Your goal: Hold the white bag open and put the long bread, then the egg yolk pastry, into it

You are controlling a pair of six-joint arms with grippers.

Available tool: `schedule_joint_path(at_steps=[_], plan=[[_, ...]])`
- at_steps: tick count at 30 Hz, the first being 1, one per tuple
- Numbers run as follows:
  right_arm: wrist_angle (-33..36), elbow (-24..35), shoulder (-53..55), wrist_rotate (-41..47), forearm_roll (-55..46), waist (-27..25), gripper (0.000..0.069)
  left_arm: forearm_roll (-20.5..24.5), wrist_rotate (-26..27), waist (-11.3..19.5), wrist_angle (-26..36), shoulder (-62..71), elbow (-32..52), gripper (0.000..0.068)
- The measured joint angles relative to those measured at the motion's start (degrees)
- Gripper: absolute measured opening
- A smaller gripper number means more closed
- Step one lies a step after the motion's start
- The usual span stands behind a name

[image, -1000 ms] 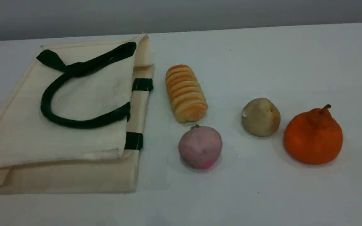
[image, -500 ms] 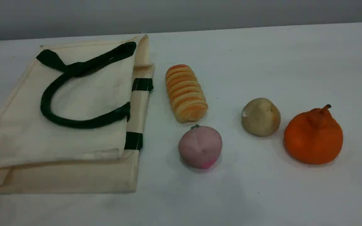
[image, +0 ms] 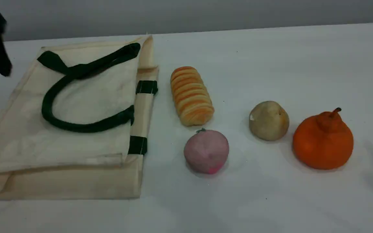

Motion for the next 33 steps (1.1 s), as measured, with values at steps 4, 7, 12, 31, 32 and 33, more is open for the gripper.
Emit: schedule_joint_path(at_steps=[4, 7, 12, 31, 32, 33], plan=[[-0.02, 0.0, 0.0, 0.0, 0.0, 0.0, 0.0499, -2.62, 2.42, 0.0, -3.12, 4.5, -0.82, 0.059], [0.04, 0.0, -0.05, 0.0, 0.3, 0.0, 0.0499, -3.36, 2.48, -0.3, -2.96, 7.75, -3.01, 0.059], [0.35, 0.0, -0.05, 0.0, 0.3, 0.0, 0.0499, -3.25, 2.69, -2.55, -2.89, 12.97, -7.33, 0.059], [1.37, 0.05, -0.05, 0.0, 0.3, 0.0, 0.0499, -3.14, 2.69, -3.99, -5.12, 24.14, -12.0, 0.0574], [1.37, 0.05, -0.05, 0.0, 0.3, 0.0, 0.0499, -3.14, 2.69, -3.99, -5.18, 24.14, -12.0, 0.0554], [1.37, 0.05, -0.05, 0.0, 0.3, 0.0, 0.0499, -3.03, 2.69, -3.99, -5.18, 24.14, -12.0, 0.0525]])
